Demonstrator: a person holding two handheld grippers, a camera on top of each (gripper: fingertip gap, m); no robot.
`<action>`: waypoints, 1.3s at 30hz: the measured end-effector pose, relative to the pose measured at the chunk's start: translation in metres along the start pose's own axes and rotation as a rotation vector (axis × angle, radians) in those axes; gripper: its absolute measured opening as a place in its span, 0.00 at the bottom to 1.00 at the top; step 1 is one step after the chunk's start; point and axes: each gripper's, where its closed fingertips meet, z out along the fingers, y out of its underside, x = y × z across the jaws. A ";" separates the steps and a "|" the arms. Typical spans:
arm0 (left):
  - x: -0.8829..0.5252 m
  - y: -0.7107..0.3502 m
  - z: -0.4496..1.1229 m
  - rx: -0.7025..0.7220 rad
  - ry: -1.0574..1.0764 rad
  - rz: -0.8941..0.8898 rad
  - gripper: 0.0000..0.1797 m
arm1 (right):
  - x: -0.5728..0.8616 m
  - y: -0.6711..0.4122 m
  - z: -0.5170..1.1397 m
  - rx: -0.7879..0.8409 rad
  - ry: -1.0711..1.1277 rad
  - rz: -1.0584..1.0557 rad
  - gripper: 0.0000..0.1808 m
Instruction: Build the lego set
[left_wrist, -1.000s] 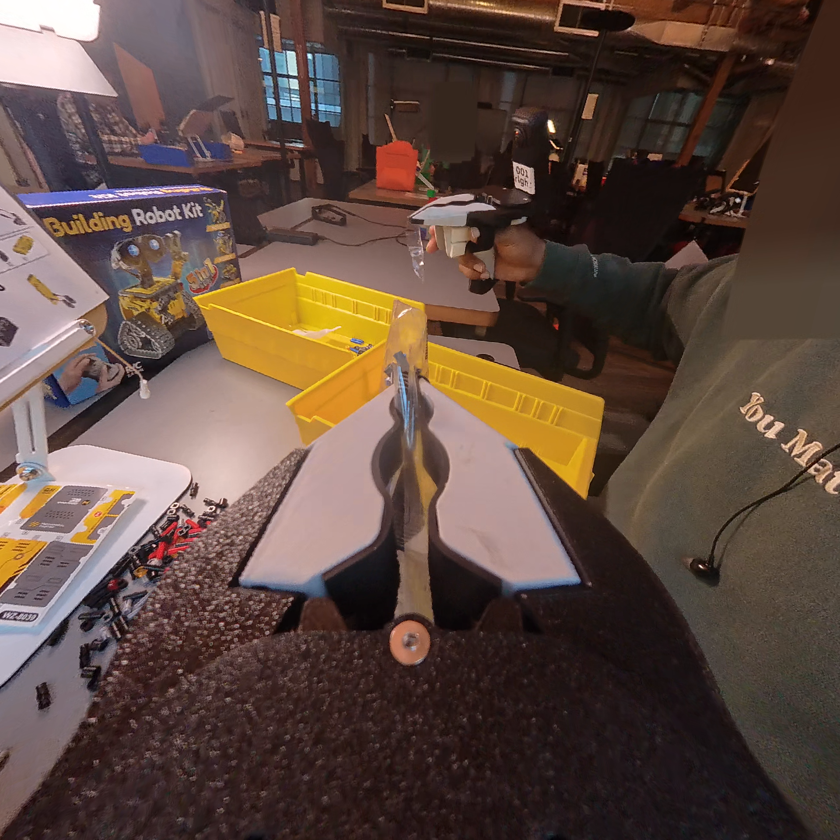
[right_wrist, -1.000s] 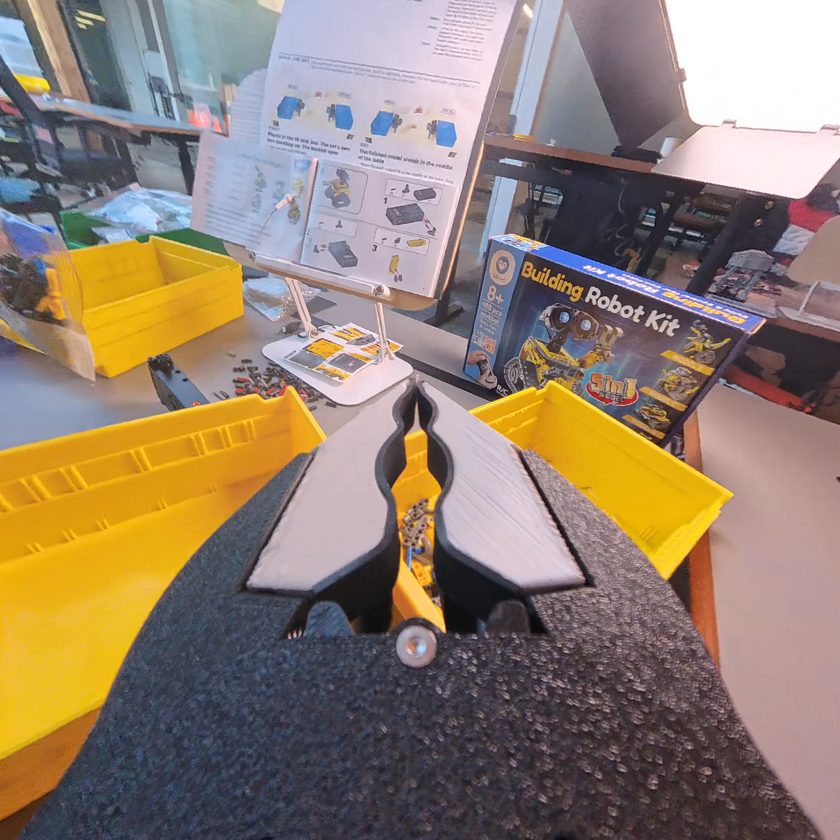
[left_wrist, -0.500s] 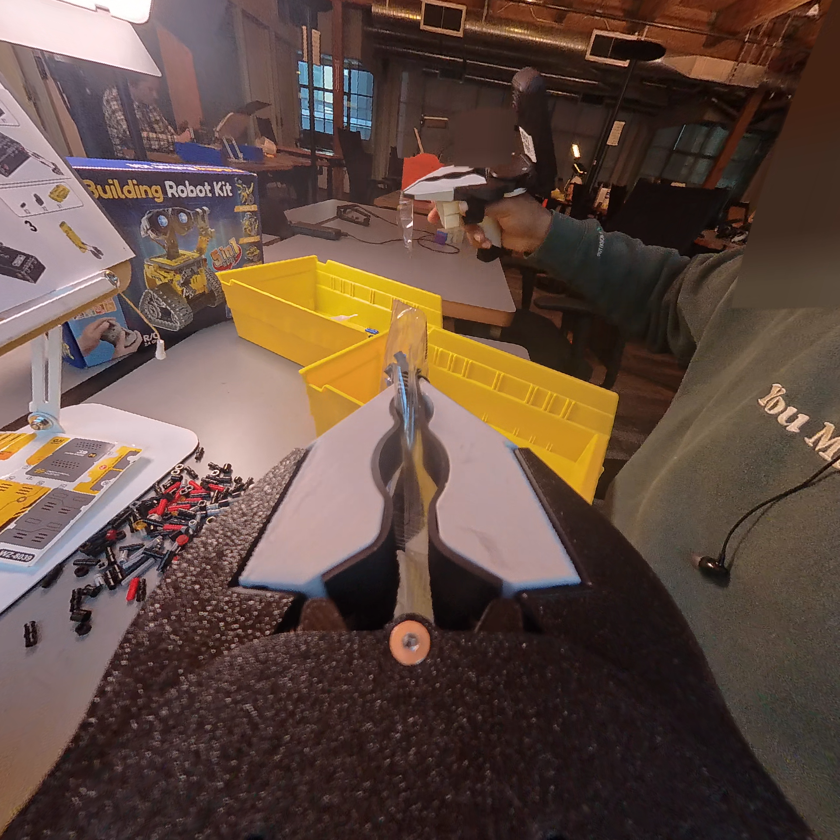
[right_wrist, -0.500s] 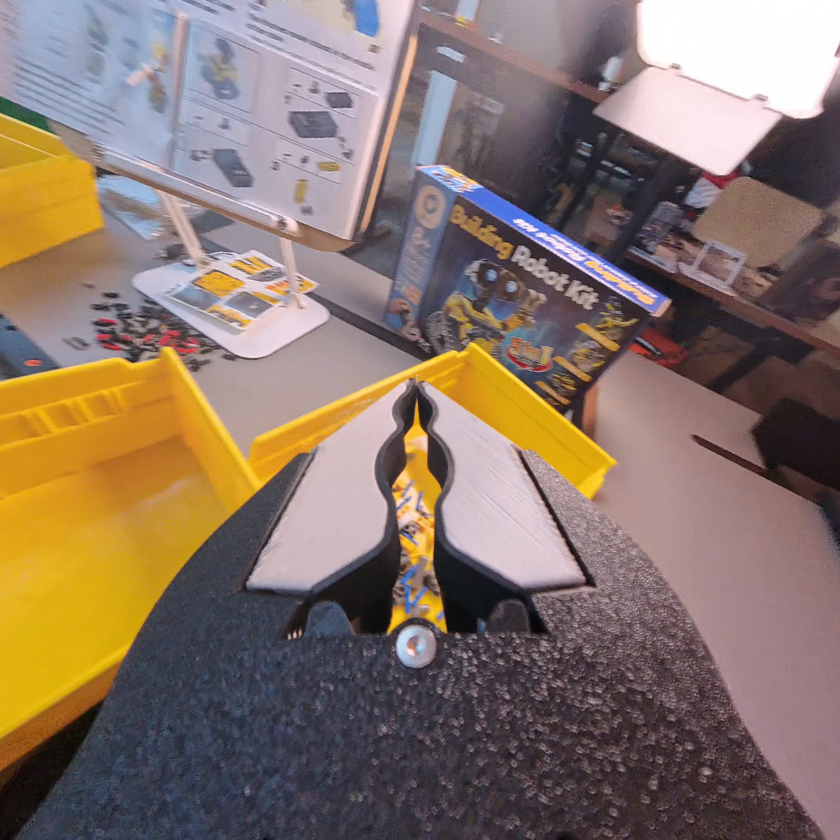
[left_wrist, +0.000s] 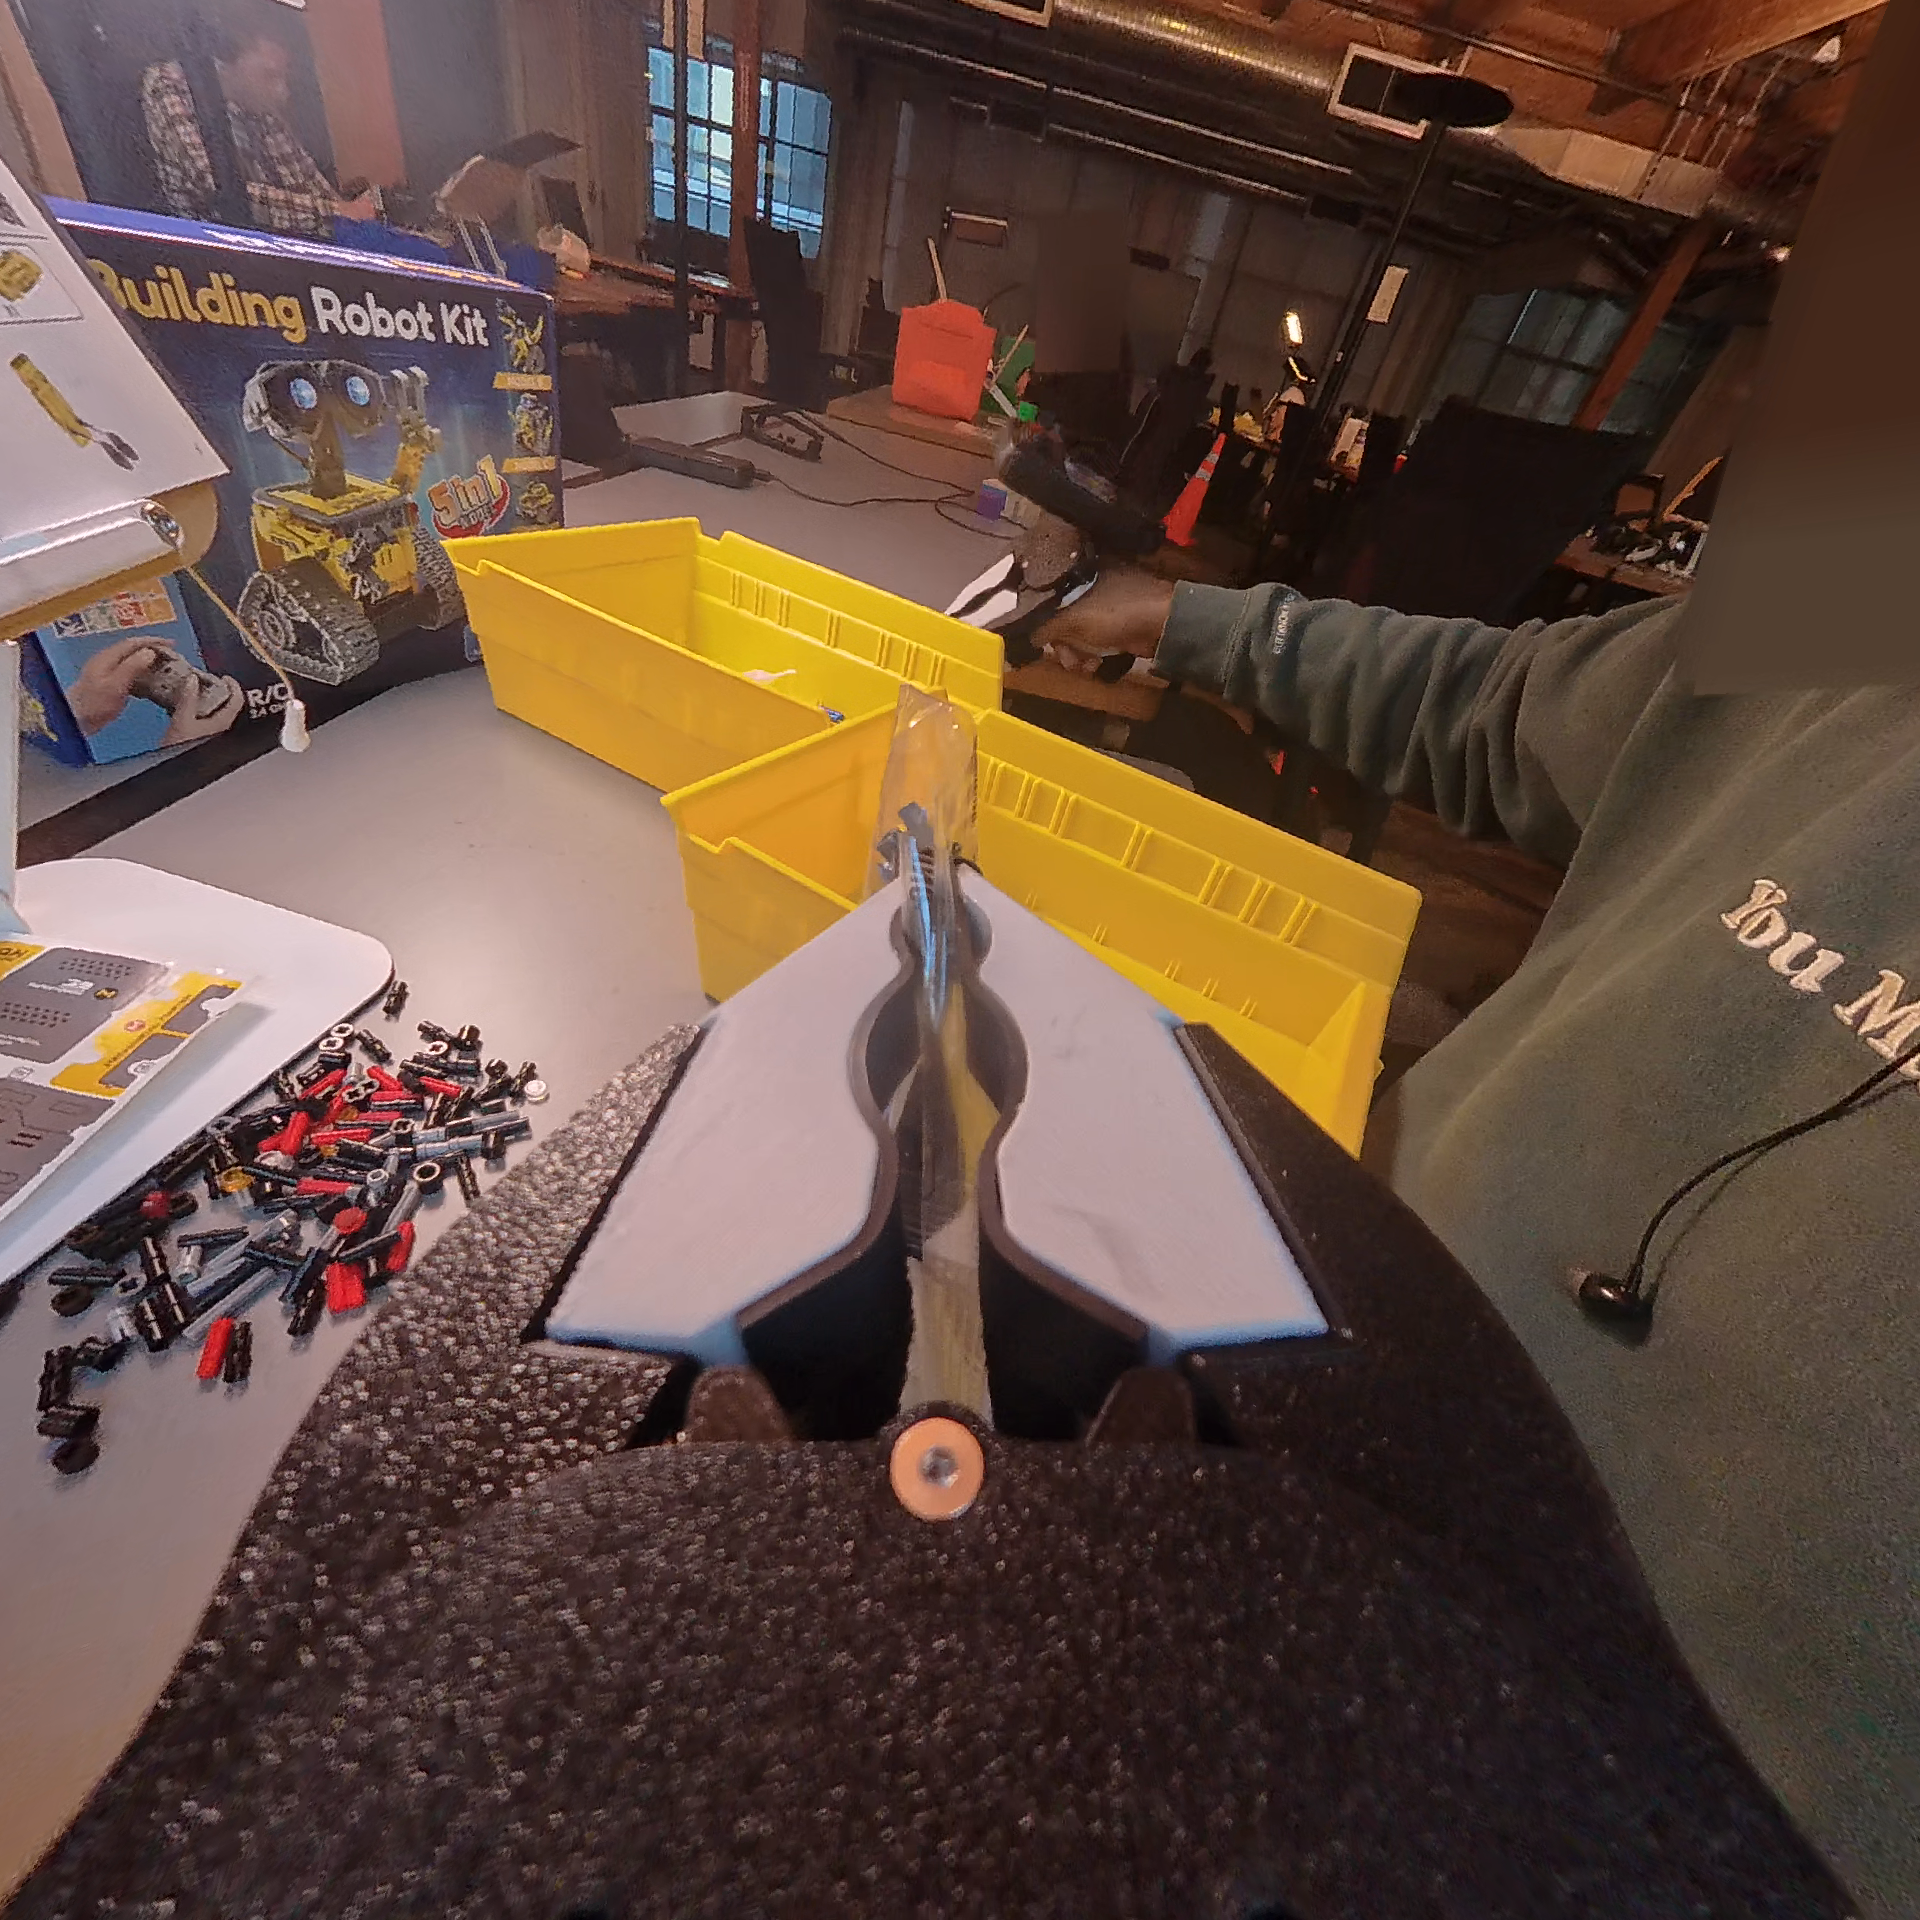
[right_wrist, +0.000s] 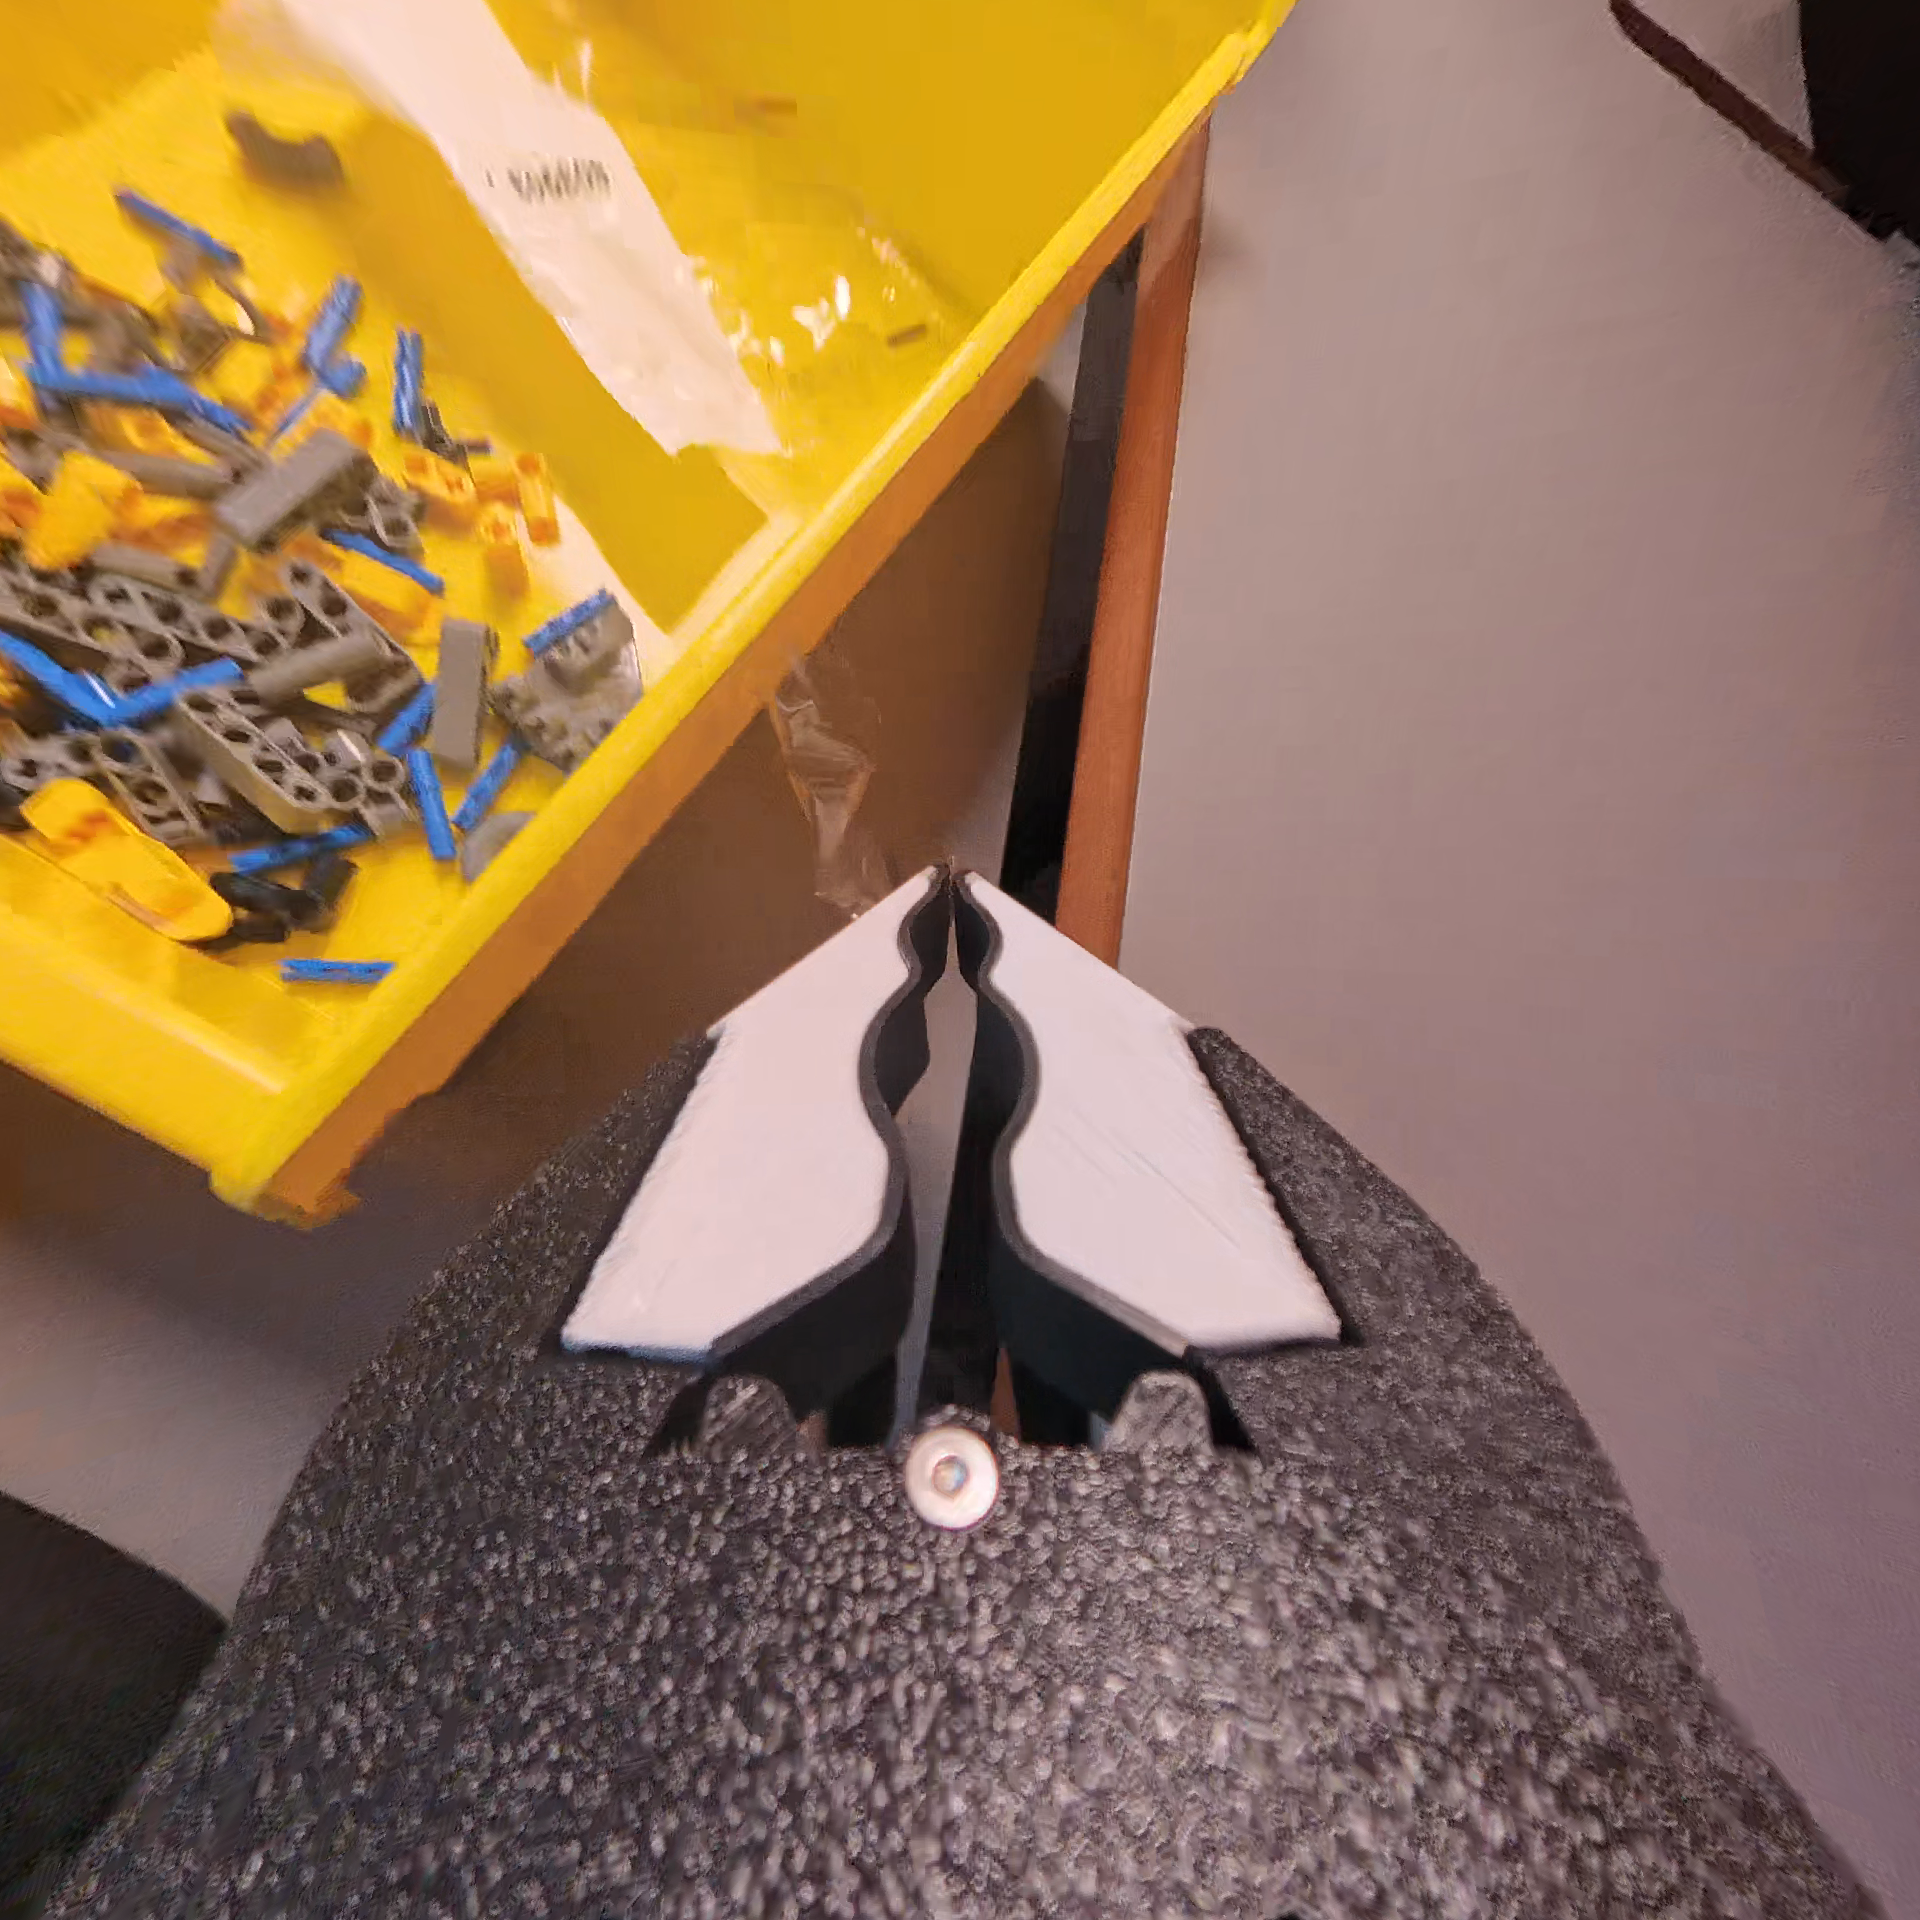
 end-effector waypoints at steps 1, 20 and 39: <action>0.001 0.000 0.002 -0.004 0.001 0.003 0.00 | -0.002 0.009 0.004 -0.063 0.014 -0.040 0.00; 0.050 -0.035 0.078 0.072 0.331 -0.199 0.00 | -0.129 -0.061 -0.159 0.411 -0.284 -0.301 0.24; 0.081 -0.027 0.153 0.051 0.448 -0.335 0.02 | -0.317 -0.082 -0.233 0.603 -1.003 0.009 0.04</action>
